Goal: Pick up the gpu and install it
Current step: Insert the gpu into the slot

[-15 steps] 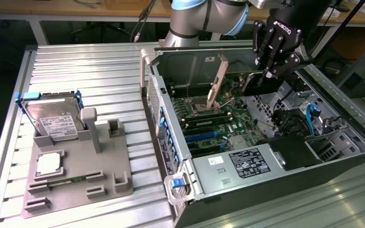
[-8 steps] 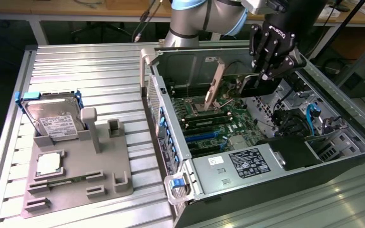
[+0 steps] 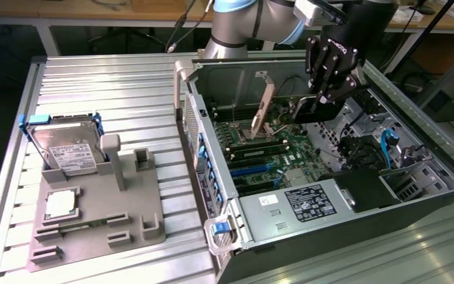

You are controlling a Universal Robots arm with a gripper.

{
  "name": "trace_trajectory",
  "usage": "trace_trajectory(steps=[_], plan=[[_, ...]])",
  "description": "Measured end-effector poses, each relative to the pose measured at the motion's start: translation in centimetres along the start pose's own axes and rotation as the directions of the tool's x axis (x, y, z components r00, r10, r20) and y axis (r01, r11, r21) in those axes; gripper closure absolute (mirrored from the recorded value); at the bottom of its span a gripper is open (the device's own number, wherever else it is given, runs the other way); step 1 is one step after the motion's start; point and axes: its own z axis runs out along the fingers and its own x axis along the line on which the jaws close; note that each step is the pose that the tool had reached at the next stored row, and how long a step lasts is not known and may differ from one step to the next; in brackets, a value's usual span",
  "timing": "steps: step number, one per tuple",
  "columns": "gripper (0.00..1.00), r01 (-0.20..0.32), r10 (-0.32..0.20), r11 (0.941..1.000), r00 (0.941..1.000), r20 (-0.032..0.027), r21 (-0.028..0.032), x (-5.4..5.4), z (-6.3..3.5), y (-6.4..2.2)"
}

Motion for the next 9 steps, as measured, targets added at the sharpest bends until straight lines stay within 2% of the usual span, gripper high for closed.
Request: trace_trajectory(steps=[9], plan=[[0.73, -0.033, 0.033, 0.9994, 0.9994, -0.0009, -0.0006, -0.3, 1.35, 0.29]])
